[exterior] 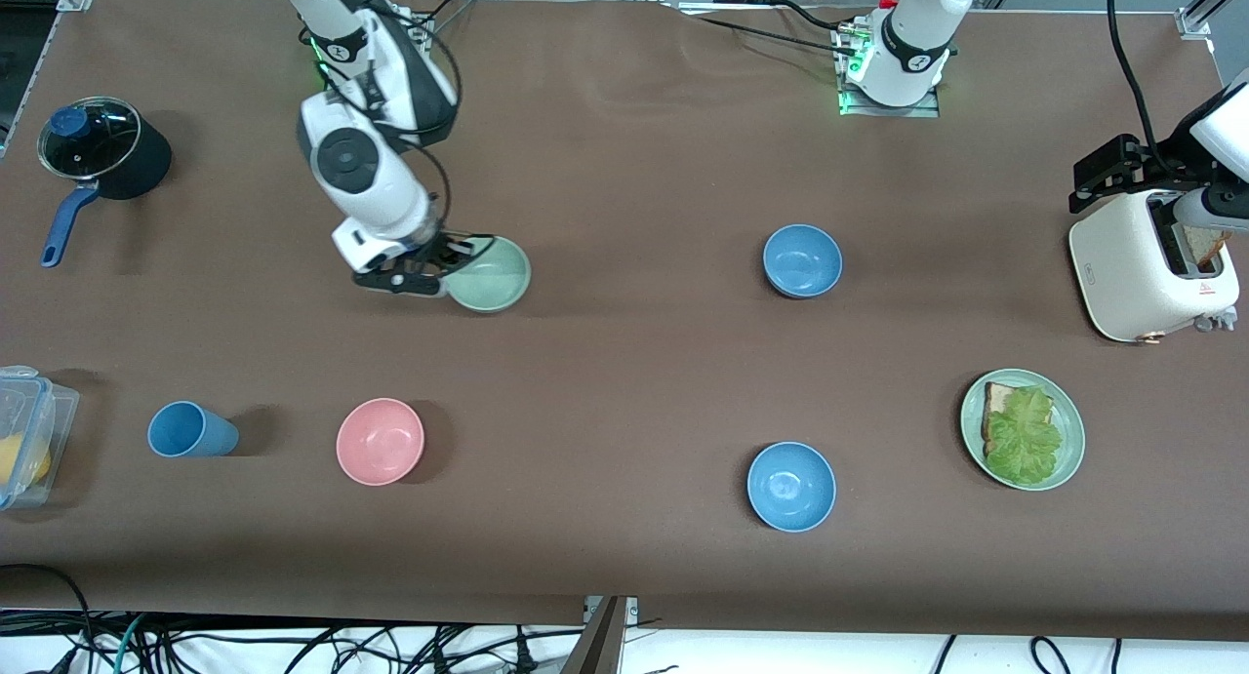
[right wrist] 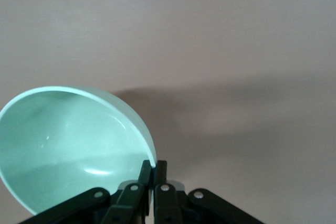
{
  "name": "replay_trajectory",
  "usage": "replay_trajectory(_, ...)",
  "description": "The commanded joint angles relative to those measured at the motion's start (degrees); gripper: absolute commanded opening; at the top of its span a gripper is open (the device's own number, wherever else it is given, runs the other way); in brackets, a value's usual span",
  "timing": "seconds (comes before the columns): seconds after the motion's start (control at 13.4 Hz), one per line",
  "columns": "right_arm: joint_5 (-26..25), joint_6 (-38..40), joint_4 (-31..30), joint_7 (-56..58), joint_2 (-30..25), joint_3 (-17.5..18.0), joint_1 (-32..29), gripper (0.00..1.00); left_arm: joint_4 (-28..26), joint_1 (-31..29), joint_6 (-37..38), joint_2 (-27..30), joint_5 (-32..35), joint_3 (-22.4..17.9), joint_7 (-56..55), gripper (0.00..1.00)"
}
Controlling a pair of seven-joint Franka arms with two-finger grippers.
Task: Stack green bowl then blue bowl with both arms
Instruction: 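Slide the green bowl with the right gripper toward the table middle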
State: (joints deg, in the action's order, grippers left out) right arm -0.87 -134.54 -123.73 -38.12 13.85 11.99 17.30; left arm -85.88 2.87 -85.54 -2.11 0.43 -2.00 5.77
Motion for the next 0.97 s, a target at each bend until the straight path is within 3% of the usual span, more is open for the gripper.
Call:
replay_trajectory(0.0,0.3,1.1,8.8,-7.6,6.8,0.0,4.8,0.00,0.9,-0.6,0.3,-0.3,-1.8,0.0,1.1,1.00)
replay_trajectory(0.37,0.5,1.1,14.7,-13.4,13.4,0.0,8.7,0.00,0.9,-0.6,0.3,-0.3,-1.8,0.0,1.1,1.00)
replay_trajectory(0.89,1.2,1.1,18.8,-17.5,17.9,0.1,11.9,0.00,0.9,-0.6,0.3,-0.6,-1.8,0.1,1.1,1.00)
